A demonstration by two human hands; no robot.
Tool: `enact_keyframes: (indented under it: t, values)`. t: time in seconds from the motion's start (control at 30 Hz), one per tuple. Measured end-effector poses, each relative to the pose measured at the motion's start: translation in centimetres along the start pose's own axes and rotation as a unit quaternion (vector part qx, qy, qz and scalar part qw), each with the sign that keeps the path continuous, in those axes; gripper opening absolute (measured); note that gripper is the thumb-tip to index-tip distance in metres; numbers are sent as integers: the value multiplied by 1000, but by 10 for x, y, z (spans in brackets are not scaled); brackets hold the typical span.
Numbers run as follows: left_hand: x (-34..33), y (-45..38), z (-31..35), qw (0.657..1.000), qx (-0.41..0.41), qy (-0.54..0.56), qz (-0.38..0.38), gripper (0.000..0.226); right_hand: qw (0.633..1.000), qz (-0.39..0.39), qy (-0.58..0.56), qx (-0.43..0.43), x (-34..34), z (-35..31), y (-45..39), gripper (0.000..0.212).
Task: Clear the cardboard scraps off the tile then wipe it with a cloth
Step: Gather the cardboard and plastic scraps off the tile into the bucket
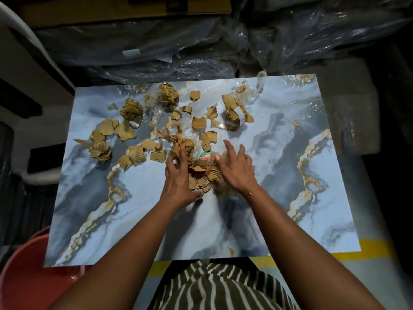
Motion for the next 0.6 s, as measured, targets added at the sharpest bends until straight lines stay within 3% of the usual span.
enact_keyframes:
  t: [0.17, 0.23, 0.33, 0.43, 0.6]
  values:
    - [40, -1, -23, 995, 38, -57, 67, 168, 996, 56, -69, 6, 64, 8, 22, 80]
    - [57, -8, -30, 994, 49, -77, 61, 168, 998, 46, -33, -21, 88, 28, 39, 102]
    - [76, -22, -27, 991, 25, -122, 40, 167, 994, -58, 42, -88, 97, 61, 71, 154]
    - [77, -32, -13, 981, -28, -190, -1, 169, 972, -172, 80, -137, 67, 79, 103, 176]
    - [52, -40, 1, 971, -56, -207, -106, 167, 995, -66, 43, -64, 9, 64, 98, 177]
Point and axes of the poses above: each hand's wrist, its own y-axis away from the middle knuckle, its own x-axis out of the back of the hand, z = x × y, the point moved 3 cm from there along -y, towards the middle knuckle, and after that the axes turned 12 degrees about x, right-handed, at the moved point
